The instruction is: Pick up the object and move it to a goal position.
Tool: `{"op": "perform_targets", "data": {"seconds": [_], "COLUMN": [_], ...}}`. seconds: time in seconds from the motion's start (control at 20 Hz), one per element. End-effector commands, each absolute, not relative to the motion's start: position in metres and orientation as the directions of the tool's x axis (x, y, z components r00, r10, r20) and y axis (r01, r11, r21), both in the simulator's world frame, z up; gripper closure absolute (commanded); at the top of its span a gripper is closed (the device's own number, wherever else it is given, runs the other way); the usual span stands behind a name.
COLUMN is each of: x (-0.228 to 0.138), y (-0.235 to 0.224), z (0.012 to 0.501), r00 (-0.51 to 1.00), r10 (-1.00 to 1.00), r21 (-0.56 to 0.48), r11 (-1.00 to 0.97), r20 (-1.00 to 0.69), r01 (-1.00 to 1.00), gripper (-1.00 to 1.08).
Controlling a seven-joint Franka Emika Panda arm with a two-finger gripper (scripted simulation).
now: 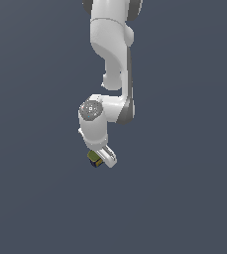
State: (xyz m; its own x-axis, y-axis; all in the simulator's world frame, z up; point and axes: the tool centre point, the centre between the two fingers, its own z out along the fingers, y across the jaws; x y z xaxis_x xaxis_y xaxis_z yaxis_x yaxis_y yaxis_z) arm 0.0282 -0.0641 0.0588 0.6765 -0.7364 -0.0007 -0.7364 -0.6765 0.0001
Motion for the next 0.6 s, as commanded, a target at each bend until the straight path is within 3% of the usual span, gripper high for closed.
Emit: {"op": "perform_targets", "data": {"seconds": [0.0, 0.55], "x": [0.028, 0.029], "y": [-0.065, -0.05], "z": [0.059, 0.065], "r00": [0.676, 0.676], "r10": [-0.737, -0.736], "r21": [0.0, 0.0], "r11": [-0.676, -0.676], "r20": [0.0, -0.001], "r01": [-0.737, -0.736], "gripper": [1.08, 1.08]}}
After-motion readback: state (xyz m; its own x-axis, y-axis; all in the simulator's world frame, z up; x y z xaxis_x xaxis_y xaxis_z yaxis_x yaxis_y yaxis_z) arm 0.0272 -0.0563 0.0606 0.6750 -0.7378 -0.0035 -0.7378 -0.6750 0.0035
